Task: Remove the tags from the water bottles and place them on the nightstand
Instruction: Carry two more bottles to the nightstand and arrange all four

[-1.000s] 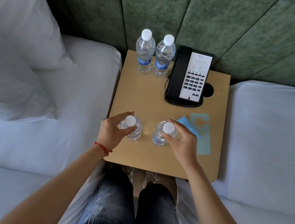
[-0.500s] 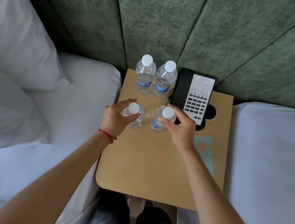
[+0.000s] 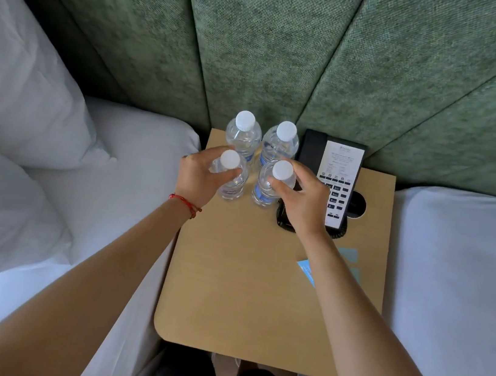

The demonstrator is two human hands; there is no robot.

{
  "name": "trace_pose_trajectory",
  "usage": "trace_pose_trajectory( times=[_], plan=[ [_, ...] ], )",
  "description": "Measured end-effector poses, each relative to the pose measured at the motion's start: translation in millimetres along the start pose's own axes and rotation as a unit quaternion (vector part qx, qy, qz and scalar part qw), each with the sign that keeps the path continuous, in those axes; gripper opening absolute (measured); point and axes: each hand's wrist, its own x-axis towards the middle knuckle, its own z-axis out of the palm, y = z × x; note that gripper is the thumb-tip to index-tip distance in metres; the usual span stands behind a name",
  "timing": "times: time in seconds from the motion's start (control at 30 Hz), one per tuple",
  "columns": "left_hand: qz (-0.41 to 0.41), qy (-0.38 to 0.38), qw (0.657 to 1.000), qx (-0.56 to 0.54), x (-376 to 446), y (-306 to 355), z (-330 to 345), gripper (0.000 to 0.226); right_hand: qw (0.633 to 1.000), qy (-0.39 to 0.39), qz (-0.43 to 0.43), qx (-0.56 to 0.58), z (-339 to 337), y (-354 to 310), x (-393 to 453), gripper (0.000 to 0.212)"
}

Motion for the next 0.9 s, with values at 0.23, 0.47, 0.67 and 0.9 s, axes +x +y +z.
trace_pose_trajectory(
  times=[0.23, 0.47, 0.67, 0.9],
  plan=[
    [0.007, -0.006, 1.0, -0.016, 4.1, 0.0, 3.8, 0.039, 1.0, -0.004, -0.011, -0.011, 1.5, -4.9, 0.5, 0.039],
    [0.006, -0.035, 0.999, 0.008, 6.9, 1.1, -2.6, 0.04, 0.999, -0.022, -0.011, -0.036, -0.4, -7.8, -3.2, 0.042],
    [-0.005, -0.046, 0.998, -0.032, 4.1, 2.4, -8.6, 0.043, 1.0, -0.022, -0.004, -0.019, -2.0, -12.4, -6.6, 0.045],
    [0.054, -0.063, 0.996, 0.01, 3.6, 1.4, -14.2, 0.037, 0.999, 0.008, -0.003, -0.053, 1.5, -14.7, -9.1, 0.039]
  ],
)
